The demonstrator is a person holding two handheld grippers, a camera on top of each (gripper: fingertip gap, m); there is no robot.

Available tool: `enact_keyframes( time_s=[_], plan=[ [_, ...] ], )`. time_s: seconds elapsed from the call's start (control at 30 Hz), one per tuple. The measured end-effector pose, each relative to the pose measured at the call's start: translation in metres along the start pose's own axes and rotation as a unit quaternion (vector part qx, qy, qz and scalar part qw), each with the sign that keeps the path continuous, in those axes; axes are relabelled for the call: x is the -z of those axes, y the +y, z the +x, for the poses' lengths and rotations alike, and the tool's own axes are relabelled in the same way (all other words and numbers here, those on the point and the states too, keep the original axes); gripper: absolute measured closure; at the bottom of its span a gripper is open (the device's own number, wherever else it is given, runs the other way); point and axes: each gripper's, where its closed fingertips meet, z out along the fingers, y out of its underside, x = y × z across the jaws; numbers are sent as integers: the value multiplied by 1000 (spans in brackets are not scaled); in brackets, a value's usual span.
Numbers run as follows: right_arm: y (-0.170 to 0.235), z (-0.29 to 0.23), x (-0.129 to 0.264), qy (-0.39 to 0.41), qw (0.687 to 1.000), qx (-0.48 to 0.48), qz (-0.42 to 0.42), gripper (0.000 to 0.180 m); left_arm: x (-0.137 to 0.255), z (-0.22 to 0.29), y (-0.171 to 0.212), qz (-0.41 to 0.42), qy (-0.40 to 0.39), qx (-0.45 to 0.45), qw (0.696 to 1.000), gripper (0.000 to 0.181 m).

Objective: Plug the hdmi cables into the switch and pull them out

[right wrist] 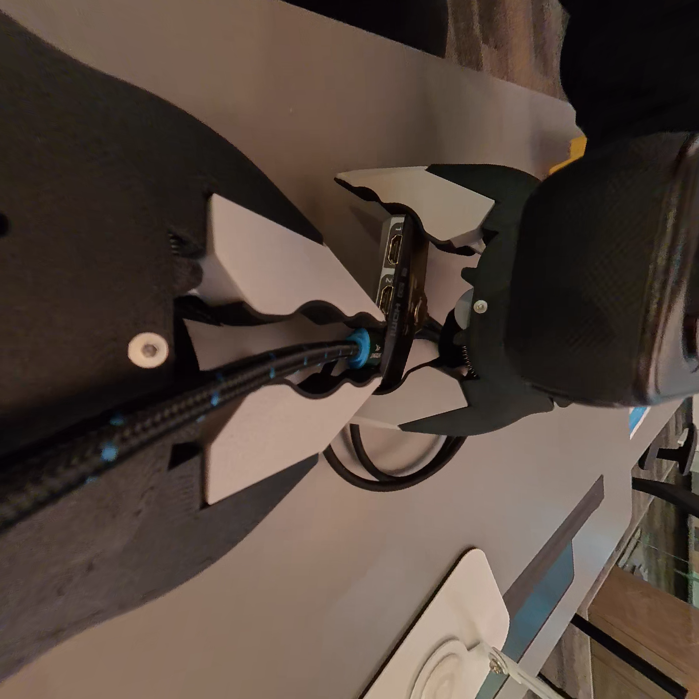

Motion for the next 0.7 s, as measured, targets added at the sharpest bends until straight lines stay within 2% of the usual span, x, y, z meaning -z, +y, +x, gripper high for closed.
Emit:
enact_keyframes(
  time_s=[0.47, 0.7],
  plan=[
    [11, 0, -1, 74, 996, -43, -35, 160, -6, -4, 3, 4, -18, -4, 1000, 30],
    [10, -7, 3, 5, 999, -36, -4, 162, -7, 5, -2, 22, -1, -18, 1000, 30]
  ],
)
